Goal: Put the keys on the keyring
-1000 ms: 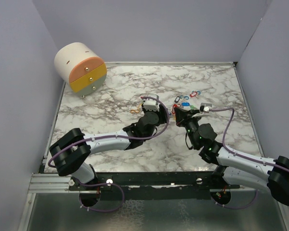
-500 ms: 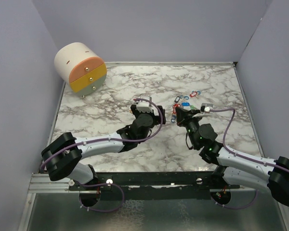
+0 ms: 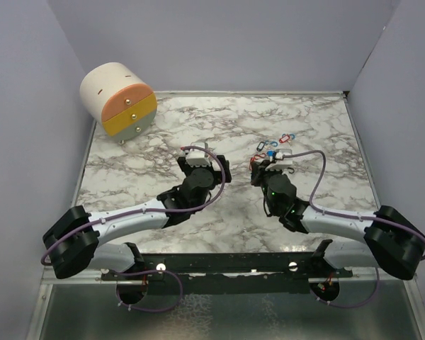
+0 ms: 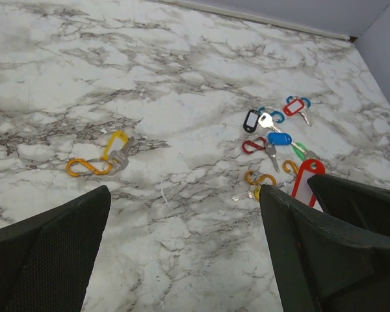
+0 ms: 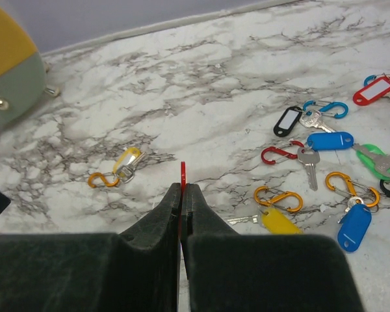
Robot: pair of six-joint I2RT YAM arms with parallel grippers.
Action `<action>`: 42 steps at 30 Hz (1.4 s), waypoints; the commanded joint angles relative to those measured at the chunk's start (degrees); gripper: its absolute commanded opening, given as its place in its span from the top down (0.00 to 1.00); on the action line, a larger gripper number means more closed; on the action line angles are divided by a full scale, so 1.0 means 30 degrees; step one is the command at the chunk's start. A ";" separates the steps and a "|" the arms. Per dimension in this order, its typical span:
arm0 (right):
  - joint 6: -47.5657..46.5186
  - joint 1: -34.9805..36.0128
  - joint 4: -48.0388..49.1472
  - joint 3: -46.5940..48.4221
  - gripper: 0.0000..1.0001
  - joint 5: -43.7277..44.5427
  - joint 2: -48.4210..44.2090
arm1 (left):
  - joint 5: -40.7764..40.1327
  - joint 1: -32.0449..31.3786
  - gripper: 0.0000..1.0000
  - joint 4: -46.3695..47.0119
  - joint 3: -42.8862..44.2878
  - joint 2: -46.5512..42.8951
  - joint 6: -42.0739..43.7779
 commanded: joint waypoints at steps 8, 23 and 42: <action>-0.1916 -0.0355 0.2829 0.3000 0.99 0.0308 0.6122 | -0.0378 0.0144 0.01 -0.3614 -0.1265 -0.2067 -0.1380; -0.2596 -0.2038 0.2739 0.5433 0.41 -0.1214 0.9005 | 0.0329 0.0151 0.01 -0.4795 -0.2403 -0.4210 -0.1522; 0.3766 0.2854 -0.8507 0.0352 0.12 -0.2755 -0.2239 | 0.1185 0.0070 0.01 -0.6335 -0.3518 -0.6877 -0.2023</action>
